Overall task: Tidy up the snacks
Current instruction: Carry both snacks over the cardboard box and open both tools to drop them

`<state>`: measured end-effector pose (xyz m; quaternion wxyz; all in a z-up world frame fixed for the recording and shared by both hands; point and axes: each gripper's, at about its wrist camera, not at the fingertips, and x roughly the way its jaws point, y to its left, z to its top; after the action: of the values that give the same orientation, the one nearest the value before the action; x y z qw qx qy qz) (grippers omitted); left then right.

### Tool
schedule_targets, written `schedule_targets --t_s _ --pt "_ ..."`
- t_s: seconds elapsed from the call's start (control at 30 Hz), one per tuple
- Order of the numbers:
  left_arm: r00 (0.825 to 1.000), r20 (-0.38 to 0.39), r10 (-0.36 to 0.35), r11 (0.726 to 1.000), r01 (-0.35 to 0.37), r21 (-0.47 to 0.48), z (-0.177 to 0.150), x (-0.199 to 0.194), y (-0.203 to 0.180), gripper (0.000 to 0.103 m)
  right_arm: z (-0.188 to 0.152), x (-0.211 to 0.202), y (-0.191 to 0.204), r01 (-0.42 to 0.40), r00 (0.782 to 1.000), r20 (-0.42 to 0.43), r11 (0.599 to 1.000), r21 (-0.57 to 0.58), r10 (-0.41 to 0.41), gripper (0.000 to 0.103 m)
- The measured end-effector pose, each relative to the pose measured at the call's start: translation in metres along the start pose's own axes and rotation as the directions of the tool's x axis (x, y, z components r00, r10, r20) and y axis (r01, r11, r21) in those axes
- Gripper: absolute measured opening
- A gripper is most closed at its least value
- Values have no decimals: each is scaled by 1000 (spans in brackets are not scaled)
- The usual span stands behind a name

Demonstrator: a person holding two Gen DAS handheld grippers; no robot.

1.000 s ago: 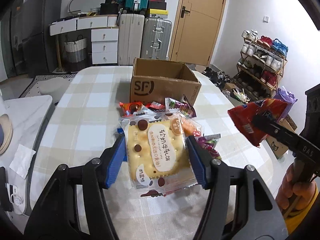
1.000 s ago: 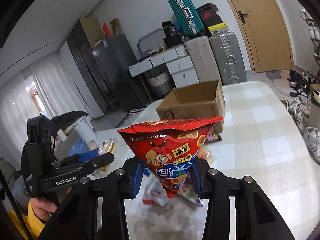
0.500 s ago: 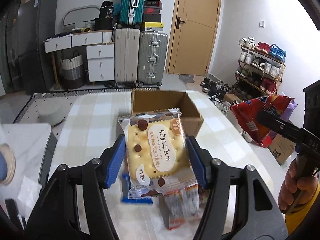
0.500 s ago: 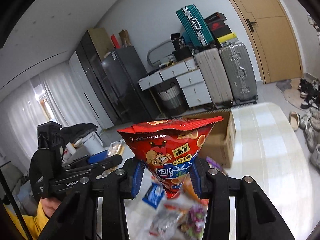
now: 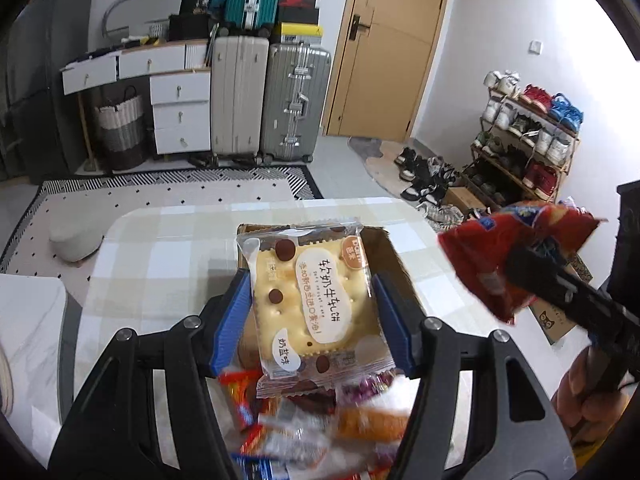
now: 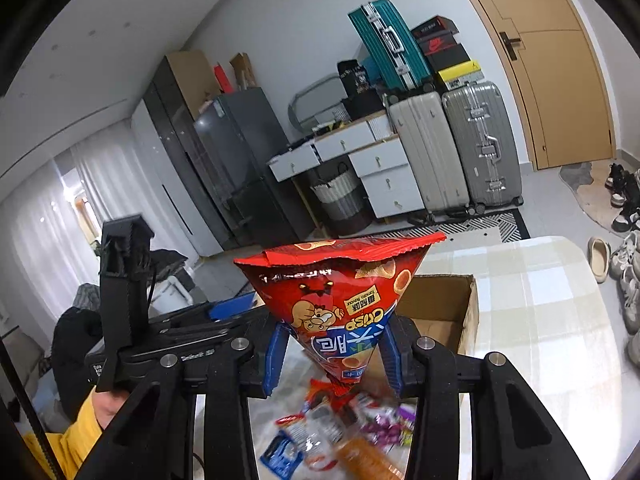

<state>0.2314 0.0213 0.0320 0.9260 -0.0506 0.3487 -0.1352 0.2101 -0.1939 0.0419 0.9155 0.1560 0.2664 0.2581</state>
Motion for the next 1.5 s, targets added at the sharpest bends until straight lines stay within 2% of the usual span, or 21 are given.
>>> schedule_targets --t_s 0.27,0.33,0.63,0.83,1.17,1.37,1.43,1.5 --pt "996 -85 -27 1000 26 -2 32 106 9 58 3 76 -39 54 992 -115 997 58 -47 41" --pt "995 -96 -4 1000 5 8 30 121 10 58 3 86 -46 68 990 -126 996 58 -61 41" --pt "981 -195 1 1000 -4 -13 21 198 23 58 -6 124 -68 107 979 -179 993 56 -95 41" --pt "970 -243 12 1000 -16 -12 10 234 30 58 -18 136 -78 133 970 -211 990 49 -120 41" --pt "955 -295 22 999 -30 -23 0 271 38 59 -29 151 -91 165 954 -261 985 41 -149 41" --pt "955 -295 36 999 -45 -23 -4 263 36 59 -30 160 -94 170 941 -304 985 39 -151 41" --pt "956 -293 21 999 -31 -30 -7 255 39 64 -32 163 -94 169 936 -320 985 37 -149 42" --pt "957 -286 41 998 -53 -33 -11 242 39 65 -35 161 -94 158 938 -320 986 51 -134 49"
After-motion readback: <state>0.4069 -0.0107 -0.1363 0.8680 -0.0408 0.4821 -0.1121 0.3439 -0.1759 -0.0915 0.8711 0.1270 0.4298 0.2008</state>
